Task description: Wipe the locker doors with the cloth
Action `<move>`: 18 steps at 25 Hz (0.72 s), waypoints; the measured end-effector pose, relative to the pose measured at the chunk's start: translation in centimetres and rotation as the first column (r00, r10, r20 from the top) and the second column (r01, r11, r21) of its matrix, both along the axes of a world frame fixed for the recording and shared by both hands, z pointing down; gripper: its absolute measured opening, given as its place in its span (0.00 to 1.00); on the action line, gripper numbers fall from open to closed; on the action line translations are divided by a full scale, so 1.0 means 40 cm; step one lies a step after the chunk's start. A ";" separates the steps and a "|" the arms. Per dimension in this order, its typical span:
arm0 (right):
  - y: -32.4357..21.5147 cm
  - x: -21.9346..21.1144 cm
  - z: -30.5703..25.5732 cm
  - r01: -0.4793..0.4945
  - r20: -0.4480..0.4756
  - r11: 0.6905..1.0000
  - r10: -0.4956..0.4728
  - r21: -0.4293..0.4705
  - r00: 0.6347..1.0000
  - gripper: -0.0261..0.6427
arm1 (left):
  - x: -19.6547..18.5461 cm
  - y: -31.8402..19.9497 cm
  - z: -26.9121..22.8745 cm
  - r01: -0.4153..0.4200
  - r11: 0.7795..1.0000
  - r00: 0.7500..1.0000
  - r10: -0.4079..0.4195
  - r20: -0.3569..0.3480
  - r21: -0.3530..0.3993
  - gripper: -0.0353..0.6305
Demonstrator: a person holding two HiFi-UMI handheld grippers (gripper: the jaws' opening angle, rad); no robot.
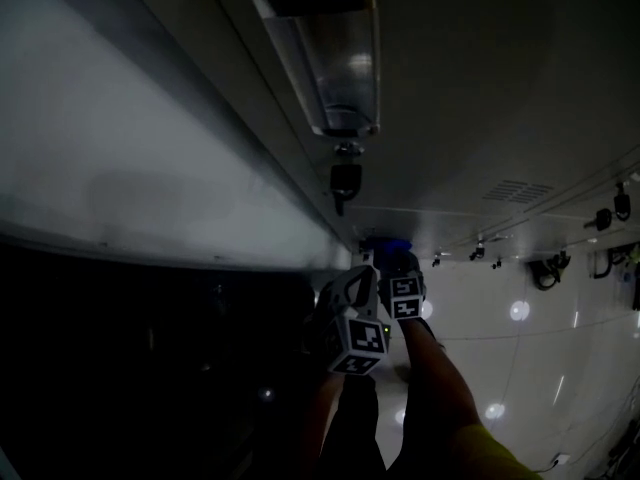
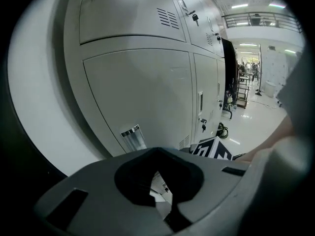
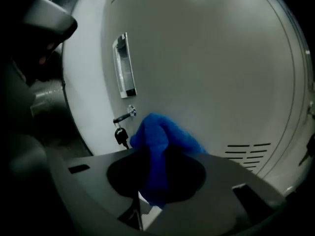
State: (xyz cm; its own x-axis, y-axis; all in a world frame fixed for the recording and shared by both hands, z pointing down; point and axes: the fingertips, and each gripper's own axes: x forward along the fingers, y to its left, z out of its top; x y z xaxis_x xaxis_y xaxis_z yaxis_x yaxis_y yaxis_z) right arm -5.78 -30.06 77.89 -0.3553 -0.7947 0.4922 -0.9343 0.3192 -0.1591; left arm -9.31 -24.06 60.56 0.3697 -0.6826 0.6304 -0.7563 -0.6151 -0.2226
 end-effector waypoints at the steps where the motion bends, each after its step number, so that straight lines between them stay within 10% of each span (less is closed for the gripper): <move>1: 0.005 -0.001 -0.018 0.003 0.000 1.000 -0.003 0.010 1.000 0.14 | -0.002 0.001 0.001 0.005 1.000 1.000 -0.005 0.002 0.000 0.06; 11: 0.053 -0.047 -0.711 0.090 0.102 0.903 -0.145 0.420 0.984 0.14 | -0.042 0.045 -0.030 0.120 0.993 0.993 -0.120 -0.022 -0.010 0.06; 18: 0.012 -0.104 -0.825 0.166 0.047 0.876 -0.210 0.453 0.977 0.14 | -0.081 0.089 -0.044 0.233 0.972 0.972 -0.233 -0.014 0.009 0.06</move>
